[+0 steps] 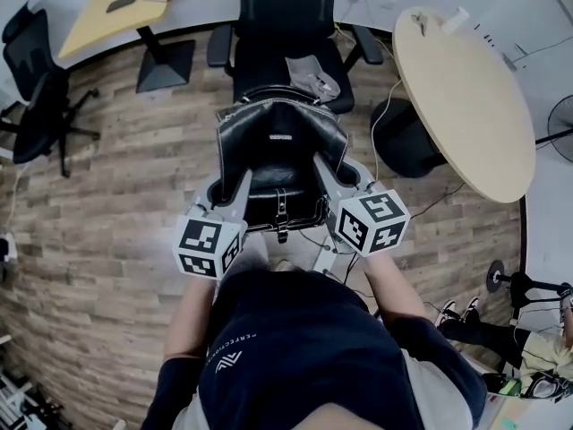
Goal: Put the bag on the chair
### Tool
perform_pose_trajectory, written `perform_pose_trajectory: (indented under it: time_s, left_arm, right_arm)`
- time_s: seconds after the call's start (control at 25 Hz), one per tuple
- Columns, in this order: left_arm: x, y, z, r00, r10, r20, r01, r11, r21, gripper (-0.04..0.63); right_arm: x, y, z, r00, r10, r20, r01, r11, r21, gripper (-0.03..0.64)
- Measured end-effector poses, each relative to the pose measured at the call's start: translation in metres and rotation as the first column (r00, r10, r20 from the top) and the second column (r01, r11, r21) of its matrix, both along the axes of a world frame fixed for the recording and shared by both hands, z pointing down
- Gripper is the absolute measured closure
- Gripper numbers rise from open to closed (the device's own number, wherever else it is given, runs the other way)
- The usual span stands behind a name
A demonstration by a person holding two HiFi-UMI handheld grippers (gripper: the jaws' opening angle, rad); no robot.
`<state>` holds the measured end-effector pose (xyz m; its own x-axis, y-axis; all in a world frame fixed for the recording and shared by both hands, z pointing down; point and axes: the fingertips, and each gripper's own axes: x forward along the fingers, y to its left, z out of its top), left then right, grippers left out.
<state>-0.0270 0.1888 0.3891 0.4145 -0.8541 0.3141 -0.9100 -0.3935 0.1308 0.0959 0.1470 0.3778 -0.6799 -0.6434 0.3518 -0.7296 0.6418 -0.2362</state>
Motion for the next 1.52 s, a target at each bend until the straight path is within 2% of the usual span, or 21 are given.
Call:
perform_pose_trajectory:
  time_s: [0.36, 0.88, 1.12, 1.52]
  left_arm:
    - [-0.046, -0.075, 0.006, 0.998, 0.065, -0.008, -0.065, 0.997, -0.035, 0.541]
    - [-0.083, -0.144, -0.003, 0.987, 0.16, -0.035, -0.16, 0.987, -0.003, 0.546]
    - [-0.09, -0.171, -0.008, 0.99, 0.132, -0.054, -0.131, 0.991, 0.019, 0.546]
    - [-0.091, -0.237, -0.011, 0.998, 0.031, -0.06, -0.03, 0.999, 0.021, 0.546]
  right_arm:
    - [-0.043, -0.068, 0.008, 0.997, 0.076, 0.0, -0.076, 0.996, -0.044, 0.589]
    - [-0.077, -0.131, -0.001, 0.989, 0.144, 0.037, -0.142, 0.989, -0.047, 0.589]
    - [-0.085, -0.163, -0.009, 0.991, 0.131, 0.009, -0.131, 0.991, -0.018, 0.589]
    - [-0.091, -0.244, -0.011, 0.998, 0.058, 0.0, -0.058, 0.998, -0.001, 0.589]
